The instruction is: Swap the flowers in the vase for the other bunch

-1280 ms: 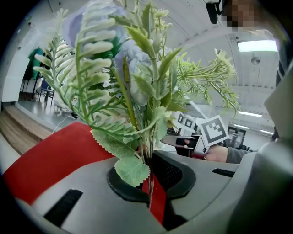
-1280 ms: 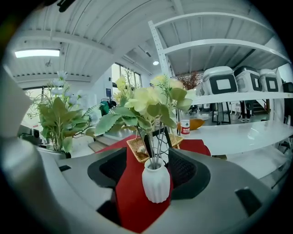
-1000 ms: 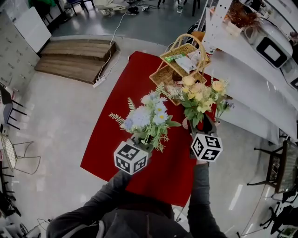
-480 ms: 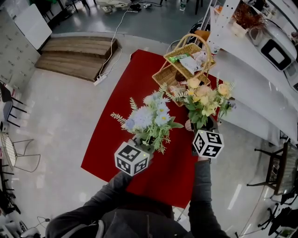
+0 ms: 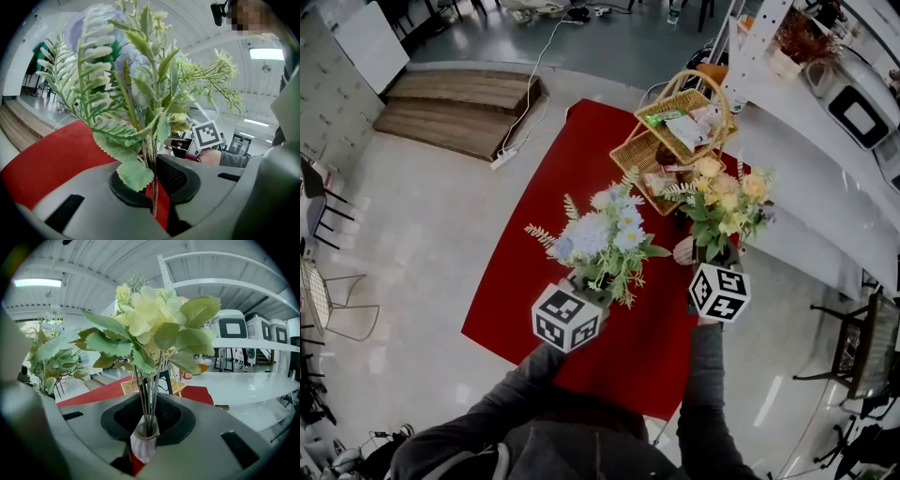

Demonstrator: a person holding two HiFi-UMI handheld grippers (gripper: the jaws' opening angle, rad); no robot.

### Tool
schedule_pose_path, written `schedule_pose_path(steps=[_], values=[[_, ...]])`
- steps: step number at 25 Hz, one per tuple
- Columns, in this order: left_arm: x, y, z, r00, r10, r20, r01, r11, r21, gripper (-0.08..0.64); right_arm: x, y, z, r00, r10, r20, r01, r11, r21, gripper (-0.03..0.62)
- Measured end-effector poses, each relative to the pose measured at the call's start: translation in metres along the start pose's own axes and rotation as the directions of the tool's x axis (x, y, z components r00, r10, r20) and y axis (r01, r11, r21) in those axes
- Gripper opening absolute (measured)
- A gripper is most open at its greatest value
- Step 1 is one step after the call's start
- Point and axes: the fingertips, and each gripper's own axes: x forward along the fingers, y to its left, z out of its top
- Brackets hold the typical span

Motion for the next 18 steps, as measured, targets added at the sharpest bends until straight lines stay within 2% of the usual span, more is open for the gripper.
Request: schedule_pose_path(steps=[10,18], values=[[-0.001,0.0,0.003,1.0,0.022,0.007,-0.022,1.0,0.012,0.029,-0.007,-0.006,0.022,0.998,-0.005,0.057,0.006,1.0,-0.011,0.058],[-0.01,-0.005,0.008,0.999,0.029,0.026,-0.029,0.999,0.025,0.029,-0.028,-0.003,0.058,0.988,0.0,0.154,0.0,1.0,0.0,0.054]])
